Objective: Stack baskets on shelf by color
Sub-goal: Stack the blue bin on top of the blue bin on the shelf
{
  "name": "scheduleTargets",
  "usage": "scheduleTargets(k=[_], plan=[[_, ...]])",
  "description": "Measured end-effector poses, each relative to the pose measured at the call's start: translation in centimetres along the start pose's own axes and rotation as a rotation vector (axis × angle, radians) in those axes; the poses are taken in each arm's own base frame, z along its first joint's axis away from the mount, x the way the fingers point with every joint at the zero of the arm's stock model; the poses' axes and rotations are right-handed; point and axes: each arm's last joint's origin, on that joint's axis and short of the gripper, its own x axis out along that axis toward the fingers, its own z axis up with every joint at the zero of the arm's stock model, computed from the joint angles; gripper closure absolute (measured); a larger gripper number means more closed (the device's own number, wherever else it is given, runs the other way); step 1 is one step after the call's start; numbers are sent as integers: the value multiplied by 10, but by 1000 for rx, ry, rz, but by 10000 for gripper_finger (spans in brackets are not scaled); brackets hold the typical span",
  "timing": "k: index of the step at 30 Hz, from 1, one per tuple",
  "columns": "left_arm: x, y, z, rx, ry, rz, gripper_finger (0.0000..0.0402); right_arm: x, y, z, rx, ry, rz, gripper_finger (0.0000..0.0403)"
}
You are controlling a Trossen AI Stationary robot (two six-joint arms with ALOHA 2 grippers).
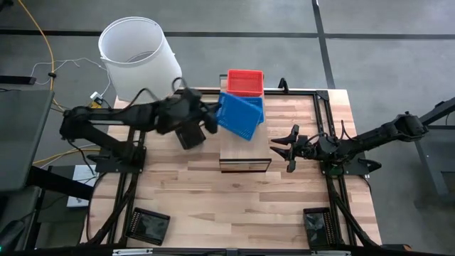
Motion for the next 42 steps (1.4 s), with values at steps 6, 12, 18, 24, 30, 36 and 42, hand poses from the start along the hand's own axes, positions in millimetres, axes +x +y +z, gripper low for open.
scheduleTargets(k=[6, 12, 18, 24, 30, 36, 42], plan=[[51, 16, -6, -81, 38, 35, 401, 0, 0, 0, -3, 0, 2, 277], [79, 24, -15, -134, 19, 124, 401, 0, 0, 0, -4, 4, 2, 277], [80, 22, -24, -110, -8, 225, 401, 0, 0, -1, 4, 7, 2, 277], [74, 18, -32, -77, -26, 313, 401, 0, 0, 0, 22, 5, 2, 277], [72, 14, -34, -81, -21, 303, 400, 0, 0, 0, 24, -2, 1, 277], [70, 7, -40, -67, -27, 307, 389, 0, 0, 1, 26, -7, 2, 277], [79, 2, -55, -47, -17, 336, 376, 0, 0, 1, 28, -12, 2, 277]])
